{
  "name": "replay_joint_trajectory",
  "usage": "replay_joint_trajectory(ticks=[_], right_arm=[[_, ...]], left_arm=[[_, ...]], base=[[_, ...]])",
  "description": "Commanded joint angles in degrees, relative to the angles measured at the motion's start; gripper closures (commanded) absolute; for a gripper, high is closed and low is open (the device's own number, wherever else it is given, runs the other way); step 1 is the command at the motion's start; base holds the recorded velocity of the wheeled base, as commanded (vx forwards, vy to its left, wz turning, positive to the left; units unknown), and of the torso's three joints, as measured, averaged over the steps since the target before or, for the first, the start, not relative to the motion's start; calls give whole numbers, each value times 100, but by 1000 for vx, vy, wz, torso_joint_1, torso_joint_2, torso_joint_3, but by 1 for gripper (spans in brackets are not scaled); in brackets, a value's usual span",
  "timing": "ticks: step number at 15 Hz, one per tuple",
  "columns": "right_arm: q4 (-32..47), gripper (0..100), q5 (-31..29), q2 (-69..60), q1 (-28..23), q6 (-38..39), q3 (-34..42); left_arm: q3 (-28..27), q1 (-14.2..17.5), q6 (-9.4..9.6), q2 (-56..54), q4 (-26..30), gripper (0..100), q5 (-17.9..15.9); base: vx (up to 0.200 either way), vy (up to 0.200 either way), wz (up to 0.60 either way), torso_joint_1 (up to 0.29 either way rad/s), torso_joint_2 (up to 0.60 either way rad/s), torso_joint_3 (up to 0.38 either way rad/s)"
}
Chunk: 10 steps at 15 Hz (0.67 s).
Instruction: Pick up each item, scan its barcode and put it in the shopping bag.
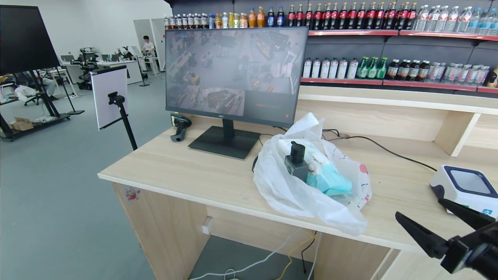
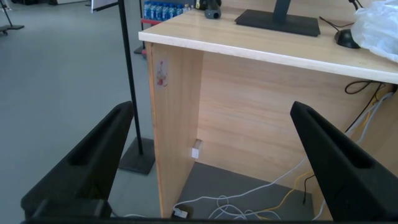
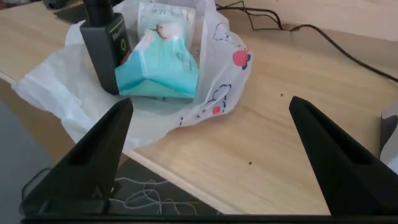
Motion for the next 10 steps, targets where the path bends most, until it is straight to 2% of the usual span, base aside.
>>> replay_joint_trajectory(ticks=[1, 4, 7, 9, 10], right_arm=[[2244, 0, 19, -2138, 55, 3, 0], [4494, 0, 28, -4169, 55, -6, 0], [5927, 0, 36, -5592, 46, -14, 0], [5962, 0, 54, -5689, 2, -6, -9], [5927, 0, 54, -5663, -244, 126, 0]], left_arm=[[0, -1, -1, -2, -1, 0, 1], [0, -1, -1, -2, -1, 0, 1], [0, -1, -10, -2, -1, 0, 1], [0, -1, -1, -2, -1, 0, 1], [0, -1, -1, -2, -1, 0, 1]], base=[[0, 0, 0, 0, 0, 0], [0, 0, 0, 0, 0, 0], [0, 0, 0, 0, 0, 0], [0, 0, 0, 0, 0, 0], [0, 0, 0, 0, 0, 0]])
